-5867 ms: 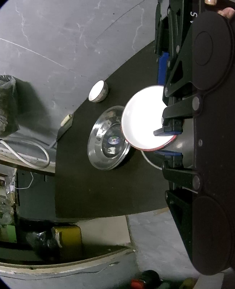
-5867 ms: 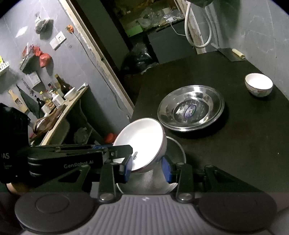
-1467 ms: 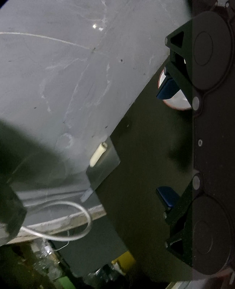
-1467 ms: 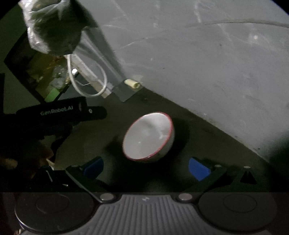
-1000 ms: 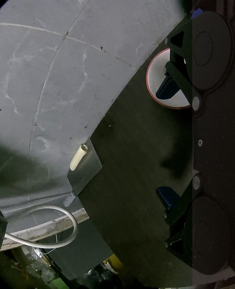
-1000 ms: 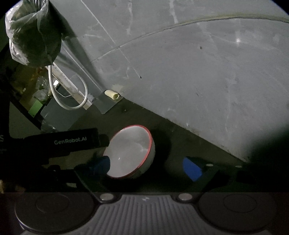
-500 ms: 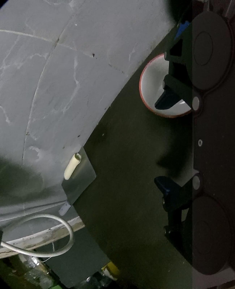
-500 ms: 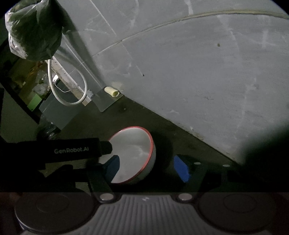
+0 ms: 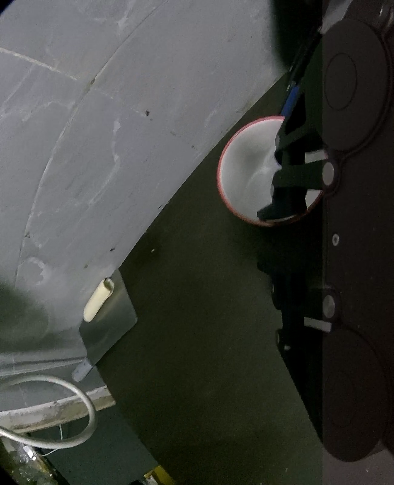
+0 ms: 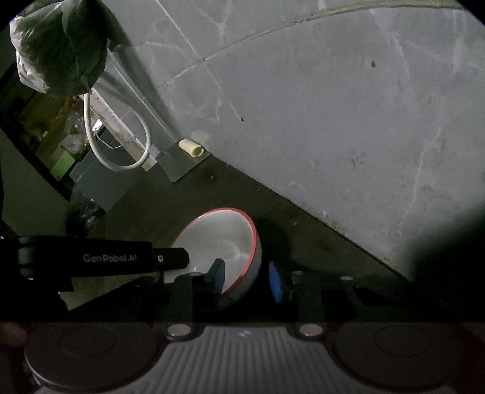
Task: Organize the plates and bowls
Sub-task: 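Close both grippers side by side on the white bowl's rim, then lift the white bowl with both grippers and carry it over the steel bowl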
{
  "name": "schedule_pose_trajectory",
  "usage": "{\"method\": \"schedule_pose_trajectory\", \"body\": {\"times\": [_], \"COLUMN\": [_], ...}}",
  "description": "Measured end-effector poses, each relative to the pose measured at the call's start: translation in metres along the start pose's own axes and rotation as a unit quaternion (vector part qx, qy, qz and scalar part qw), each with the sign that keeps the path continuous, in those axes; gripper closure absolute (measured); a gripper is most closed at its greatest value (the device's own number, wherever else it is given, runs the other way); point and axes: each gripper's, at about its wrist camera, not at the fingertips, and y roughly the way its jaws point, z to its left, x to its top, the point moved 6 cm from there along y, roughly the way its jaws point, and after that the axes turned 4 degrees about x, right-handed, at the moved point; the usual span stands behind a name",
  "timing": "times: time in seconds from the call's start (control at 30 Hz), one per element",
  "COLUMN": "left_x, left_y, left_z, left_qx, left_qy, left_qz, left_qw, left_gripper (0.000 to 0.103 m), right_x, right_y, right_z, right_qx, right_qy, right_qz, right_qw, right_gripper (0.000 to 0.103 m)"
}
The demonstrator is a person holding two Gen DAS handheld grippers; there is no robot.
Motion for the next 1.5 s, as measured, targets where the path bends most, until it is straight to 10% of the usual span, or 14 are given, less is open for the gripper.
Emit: {"method": "schedule_pose_trajectory", "body": {"times": [0.23,1.5], "left_x": [-0.009,-0.051], "left_y": [-0.003,-0.158], "left_z": [-0.008,-0.012], "left_qx": [-0.019,-0.034], "left_qy": [-0.002,-0.033], "left_qz": [0.010,-0.126], "left_qw": [0.9998,0.9909], "left_gripper": [0.091,0.092], "right_x": [-0.003,-0.010], "right_y": [-0.003,-0.137], "right_z": [0.002,0.065], "right_qx": [0.011,0.060], "right_qy": [-0.002,-0.087], "right_qz": [0.009,-0.073], "right_qw": [1.000,0.992], "right_gripper": [0.074,0.076]}}
